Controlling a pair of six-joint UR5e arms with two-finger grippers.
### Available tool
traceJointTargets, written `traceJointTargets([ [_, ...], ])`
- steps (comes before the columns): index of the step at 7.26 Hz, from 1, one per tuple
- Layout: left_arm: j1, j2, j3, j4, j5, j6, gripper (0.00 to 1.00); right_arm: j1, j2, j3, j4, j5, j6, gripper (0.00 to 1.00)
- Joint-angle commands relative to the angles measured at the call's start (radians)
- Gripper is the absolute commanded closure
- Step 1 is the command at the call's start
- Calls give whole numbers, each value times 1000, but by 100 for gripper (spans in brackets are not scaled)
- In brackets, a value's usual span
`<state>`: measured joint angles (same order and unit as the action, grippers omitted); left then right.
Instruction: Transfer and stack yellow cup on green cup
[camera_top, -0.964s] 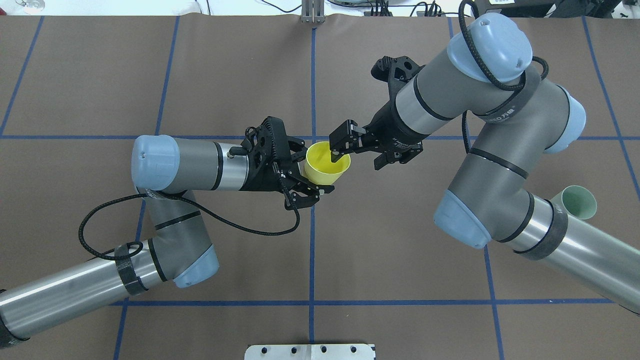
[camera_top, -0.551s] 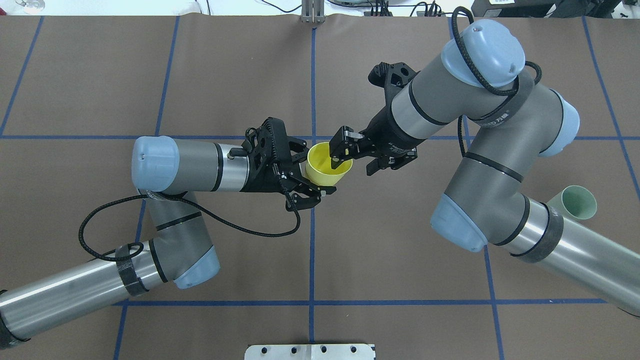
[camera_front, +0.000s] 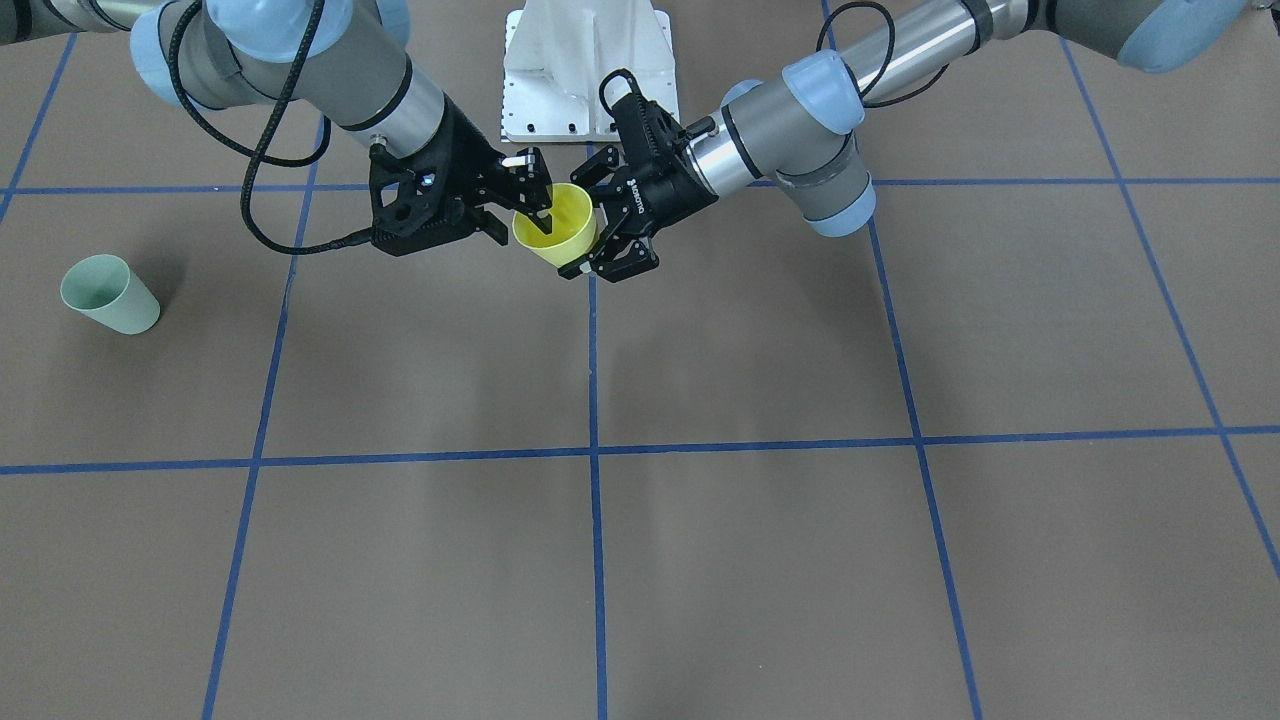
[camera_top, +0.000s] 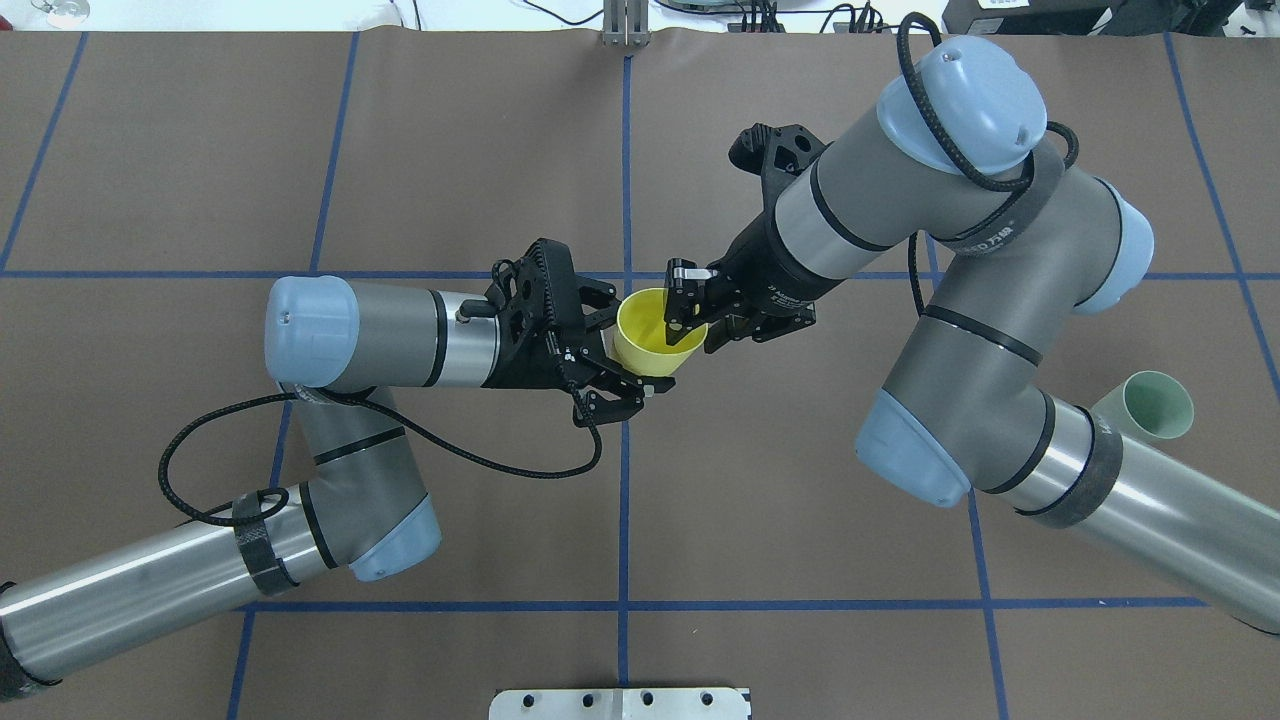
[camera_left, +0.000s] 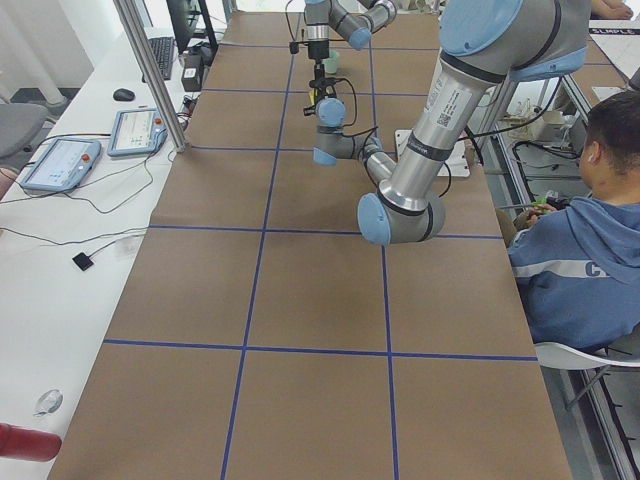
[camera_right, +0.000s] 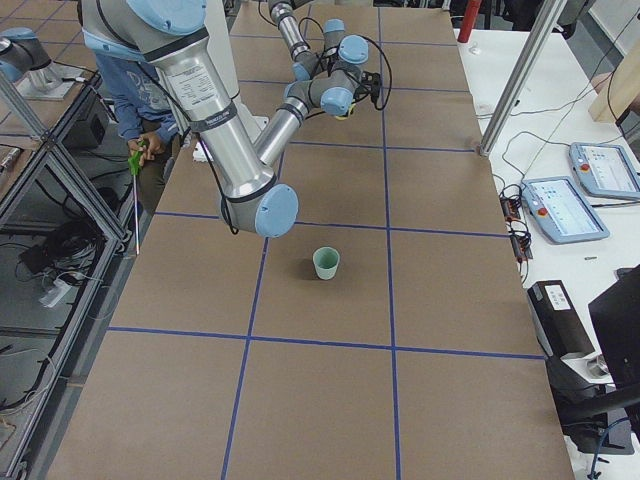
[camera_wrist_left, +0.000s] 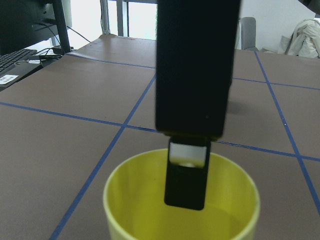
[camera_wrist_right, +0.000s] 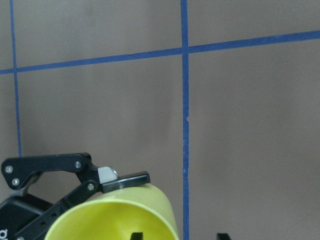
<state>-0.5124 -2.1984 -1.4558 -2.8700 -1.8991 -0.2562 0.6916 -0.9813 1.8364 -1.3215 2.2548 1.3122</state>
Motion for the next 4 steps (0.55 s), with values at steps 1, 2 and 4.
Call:
traceJointTargets([
  [1,6,-6,-2,-2,0,-8,100,-7,3,1,14,0,10,100],
  [2,8,-6,-5,0,0,-26,90,-7,3,0,13,0,10,100],
  [4,8,-4,-20,0,9,-40,8,-3,-7,7,13,20,15,100],
])
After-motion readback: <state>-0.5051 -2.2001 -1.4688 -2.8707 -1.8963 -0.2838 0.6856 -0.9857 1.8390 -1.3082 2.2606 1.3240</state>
